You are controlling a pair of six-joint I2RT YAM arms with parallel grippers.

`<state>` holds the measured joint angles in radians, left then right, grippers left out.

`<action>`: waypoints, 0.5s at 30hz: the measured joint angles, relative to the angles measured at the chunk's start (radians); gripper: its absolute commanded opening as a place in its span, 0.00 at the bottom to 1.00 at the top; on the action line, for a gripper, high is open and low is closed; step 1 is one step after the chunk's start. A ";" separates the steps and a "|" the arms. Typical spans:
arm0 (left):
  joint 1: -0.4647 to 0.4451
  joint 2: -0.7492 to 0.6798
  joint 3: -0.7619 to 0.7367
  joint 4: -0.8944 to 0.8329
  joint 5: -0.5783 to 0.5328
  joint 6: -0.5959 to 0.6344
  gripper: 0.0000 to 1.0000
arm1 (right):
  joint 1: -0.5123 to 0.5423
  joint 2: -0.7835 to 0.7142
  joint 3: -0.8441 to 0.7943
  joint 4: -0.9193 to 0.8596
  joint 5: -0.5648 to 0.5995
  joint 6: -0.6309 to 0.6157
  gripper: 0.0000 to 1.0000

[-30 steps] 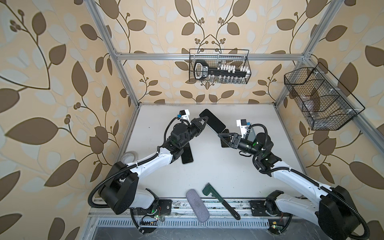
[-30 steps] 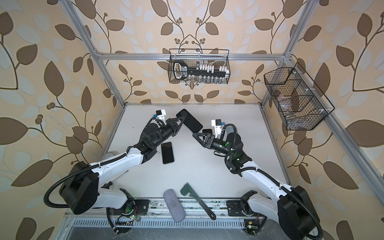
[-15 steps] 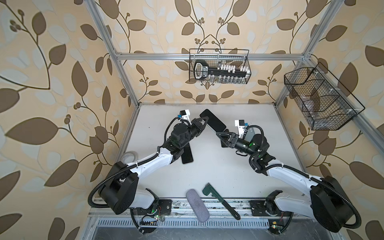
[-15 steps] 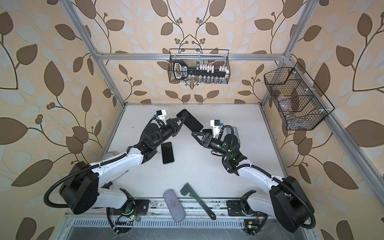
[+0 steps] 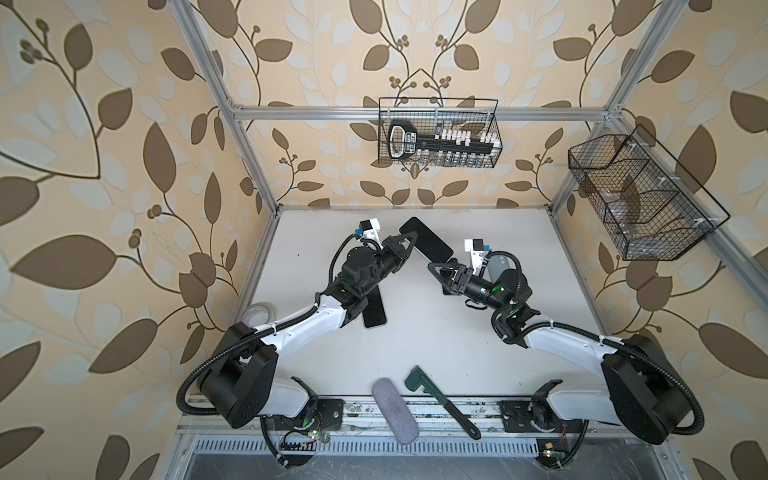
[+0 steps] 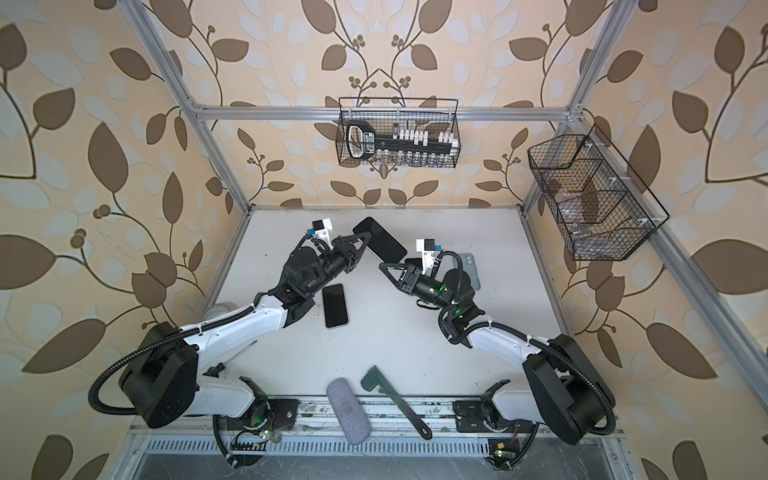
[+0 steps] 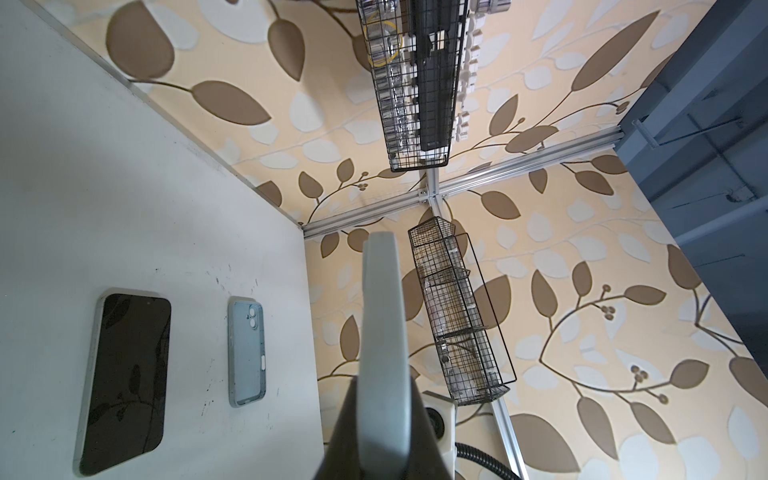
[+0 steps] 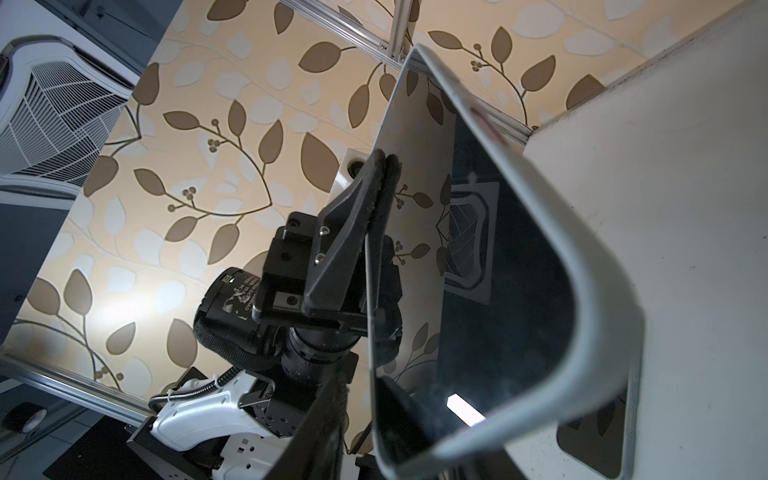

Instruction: Take the phone out of the phone case

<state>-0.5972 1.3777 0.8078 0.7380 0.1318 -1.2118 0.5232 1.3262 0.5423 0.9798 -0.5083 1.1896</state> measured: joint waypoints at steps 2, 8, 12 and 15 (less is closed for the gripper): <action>0.000 0.008 0.000 0.005 0.000 -0.005 0.00 | 0.004 0.010 0.000 0.014 0.000 0.005 0.29; 0.000 0.015 0.000 0.018 -0.002 -0.011 0.00 | 0.015 0.032 0.000 0.047 0.002 0.016 0.26; 0.000 0.018 0.000 0.023 -0.002 -0.019 0.00 | 0.019 0.038 0.000 0.058 0.004 0.021 0.24; 0.000 0.018 0.000 0.029 -0.002 -0.022 0.00 | 0.021 0.039 0.000 0.063 0.005 0.023 0.22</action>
<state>-0.5972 1.3956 0.8078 0.7673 0.1299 -1.2339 0.5438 1.3647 0.5423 1.0431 -0.5037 1.2129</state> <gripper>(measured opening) 0.106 0.227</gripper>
